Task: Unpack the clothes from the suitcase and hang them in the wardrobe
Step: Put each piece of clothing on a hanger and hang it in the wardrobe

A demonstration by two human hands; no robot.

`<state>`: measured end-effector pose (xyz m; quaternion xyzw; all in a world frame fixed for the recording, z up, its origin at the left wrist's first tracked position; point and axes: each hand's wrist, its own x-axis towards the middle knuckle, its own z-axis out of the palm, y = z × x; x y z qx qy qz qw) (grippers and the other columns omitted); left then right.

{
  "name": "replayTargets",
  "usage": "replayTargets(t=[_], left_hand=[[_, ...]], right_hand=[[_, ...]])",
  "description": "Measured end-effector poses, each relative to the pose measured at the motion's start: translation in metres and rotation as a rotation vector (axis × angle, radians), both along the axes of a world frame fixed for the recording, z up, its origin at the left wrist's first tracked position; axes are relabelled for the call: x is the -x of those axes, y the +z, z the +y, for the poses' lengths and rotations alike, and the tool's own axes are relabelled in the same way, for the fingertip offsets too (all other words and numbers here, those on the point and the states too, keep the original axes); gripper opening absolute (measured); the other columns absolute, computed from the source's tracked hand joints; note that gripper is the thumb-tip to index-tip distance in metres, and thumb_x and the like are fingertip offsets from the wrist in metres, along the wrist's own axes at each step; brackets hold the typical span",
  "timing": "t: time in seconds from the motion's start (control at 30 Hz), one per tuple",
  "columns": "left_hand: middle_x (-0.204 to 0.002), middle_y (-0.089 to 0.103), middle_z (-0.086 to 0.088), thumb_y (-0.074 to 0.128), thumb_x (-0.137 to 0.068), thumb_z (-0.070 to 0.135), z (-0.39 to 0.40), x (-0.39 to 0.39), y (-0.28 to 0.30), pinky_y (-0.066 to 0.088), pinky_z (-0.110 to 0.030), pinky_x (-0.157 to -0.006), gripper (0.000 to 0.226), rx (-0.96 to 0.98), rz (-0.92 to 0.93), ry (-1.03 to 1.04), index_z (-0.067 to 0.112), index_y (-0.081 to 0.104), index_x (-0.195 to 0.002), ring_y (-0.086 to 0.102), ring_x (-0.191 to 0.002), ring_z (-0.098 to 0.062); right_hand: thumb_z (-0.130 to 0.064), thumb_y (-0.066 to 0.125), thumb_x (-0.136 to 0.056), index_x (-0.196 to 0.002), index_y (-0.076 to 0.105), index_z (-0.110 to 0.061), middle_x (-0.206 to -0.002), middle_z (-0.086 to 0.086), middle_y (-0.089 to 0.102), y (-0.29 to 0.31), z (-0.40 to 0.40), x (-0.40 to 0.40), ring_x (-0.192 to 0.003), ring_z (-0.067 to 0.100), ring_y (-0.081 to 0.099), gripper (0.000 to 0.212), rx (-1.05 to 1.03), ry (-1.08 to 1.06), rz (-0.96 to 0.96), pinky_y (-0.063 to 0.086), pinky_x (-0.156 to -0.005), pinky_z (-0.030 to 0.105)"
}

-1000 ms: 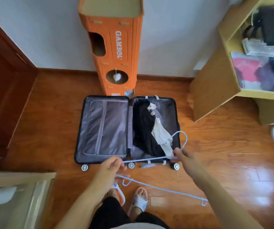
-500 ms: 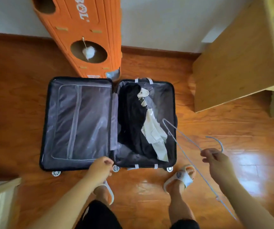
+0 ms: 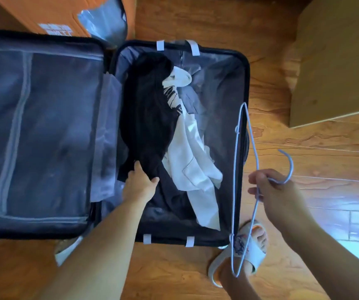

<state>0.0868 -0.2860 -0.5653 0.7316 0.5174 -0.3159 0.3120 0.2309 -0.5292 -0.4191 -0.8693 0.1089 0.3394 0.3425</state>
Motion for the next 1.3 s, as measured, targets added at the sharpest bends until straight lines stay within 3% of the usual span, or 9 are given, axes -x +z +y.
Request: replayTargets(t=[0.17, 0.33, 0.47, 0.53, 0.7, 0.9, 0.97, 1.07, 1.3], left_hand=[[-0.105, 0.066, -0.013, 0.044, -0.106, 0.023, 0.011, -0.002, -0.011, 0.043, -0.039, -0.075, 0.026, -0.242, -0.044, 0.005, 0.007, 0.062, -0.115, 0.061, -0.103, -0.038], [-0.073, 0.056, 0.004, 0.041, -0.107, 0.015, 0.027, 0.011, 0.090, 0.039, -0.032, -0.068, 0.023, -0.005, -0.457, 0.769, 0.006, 0.062, -0.104, 0.052, -0.075, -0.020], [-0.107, 0.067, -0.001, 0.044, -0.106, 0.003, 0.065, 0.012, 0.260, 0.049, -0.031, -0.098, 0.023, 0.255, -0.845, 1.205, 0.013, 0.060, -0.119, 0.063, -0.101, -0.019], [-0.121, 0.065, -0.013, 0.046, -0.104, 0.001, 0.092, 0.023, 0.350, 0.046, -0.043, -0.107, 0.032, 0.353, -0.919, 1.157, 0.006, 0.053, -0.135, 0.061, -0.110, -0.029], [-0.113, 0.074, -0.018, 0.046, -0.099, -0.001, 0.144, 0.045, 0.563, 0.051, -0.042, -0.095, 0.028, 0.443, -0.931, 0.676, -0.003, 0.069, -0.114, 0.067, -0.109, -0.034], [-0.116, 0.071, -0.023, 0.044, -0.097, 0.005, 0.157, 0.080, 0.778, 0.050, -0.048, -0.101, 0.032, 0.525, -1.071, 0.503, -0.012, 0.062, -0.118, 0.065, -0.113, -0.035], [-0.095, 0.077, -0.014, 0.039, -0.101, 0.005, 0.144, 0.099, 0.831, 0.056, -0.041, -0.081, 0.029, 0.487, -1.108, 0.408, -0.001, 0.067, -0.100, 0.070, -0.094, -0.029], [-0.116, 0.072, -0.019, 0.037, -0.103, 0.008, 0.120, 0.132, 0.894, 0.054, -0.045, -0.094, 0.034, 0.436, -1.193, 0.325, -0.004, 0.064, -0.120, 0.069, -0.109, -0.030], [-0.133, 0.063, -0.023, 0.044, -0.103, 0.012, 0.089, 0.195, 0.997, 0.042, -0.061, -0.110, 0.035, 0.182, -1.249, 0.208, -0.004, 0.063, -0.128, 0.060, -0.125, -0.041]], right_hand=[[-0.015, 0.045, -0.102, -0.083, 0.069, -0.016, -0.085, -0.003, 0.071, -0.002, -0.007, 0.009, -0.077, 0.019, 0.072, 0.030, 0.020, -0.071, 0.055, 0.055, -0.084, 0.052], [-0.014, 0.046, -0.101, -0.085, 0.066, -0.011, -0.088, 0.015, 0.069, 0.060, 0.005, 0.028, -0.074, 0.024, 0.067, 0.027, 0.058, -0.098, 0.065, 0.053, -0.076, 0.047], [-0.013, 0.046, -0.103, -0.087, 0.065, -0.007, -0.090, 0.016, 0.067, 0.149, 0.024, 0.048, -0.075, 0.027, 0.065, 0.025, 0.042, -0.101, 0.028, 0.054, -0.076, 0.049], [-0.015, 0.049, -0.102, -0.083, 0.066, -0.015, -0.086, 0.015, 0.067, 0.203, 0.033, 0.060, -0.075, 0.031, 0.064, 0.025, 0.036, -0.106, -0.006, 0.054, -0.076, 0.052], [-0.036, 0.056, -0.092, -0.078, 0.065, -0.027, -0.069, 0.007, 0.063, 0.347, 0.055, 0.102, -0.071, 0.029, 0.062, 0.019, -0.055, -0.117, -0.117, 0.054, -0.077, 0.051], [-0.023, 0.059, -0.097, -0.081, 0.065, -0.020, -0.070, -0.002, 0.066, 0.494, 0.092, 0.125, -0.068, 0.022, 0.060, 0.017, -0.253, 0.074, -0.269, 0.047, -0.065, 0.032], [-0.017, 0.069, -0.090, -0.090, 0.066, -0.019, -0.084, 0.004, 0.068, 0.532, 0.103, 0.130, -0.071, 0.017, 0.059, 0.004, -0.368, 0.159, -0.318, 0.044, -0.063, 0.022], [-0.011, 0.078, -0.080, -0.100, 0.062, -0.022, -0.094, 0.000, 0.063, 0.568, 0.120, 0.152, -0.073, 0.010, 0.057, 0.028, -0.495, 0.301, -0.330, 0.043, -0.059, 0.010], [-0.061, 0.085, -0.059, -0.113, 0.058, -0.030, -0.116, -0.009, 0.060, 0.631, 0.180, 0.223, -0.110, 0.010, 0.057, 0.068, -0.750, 0.399, -0.401, 0.047, -0.093, 0.029]])
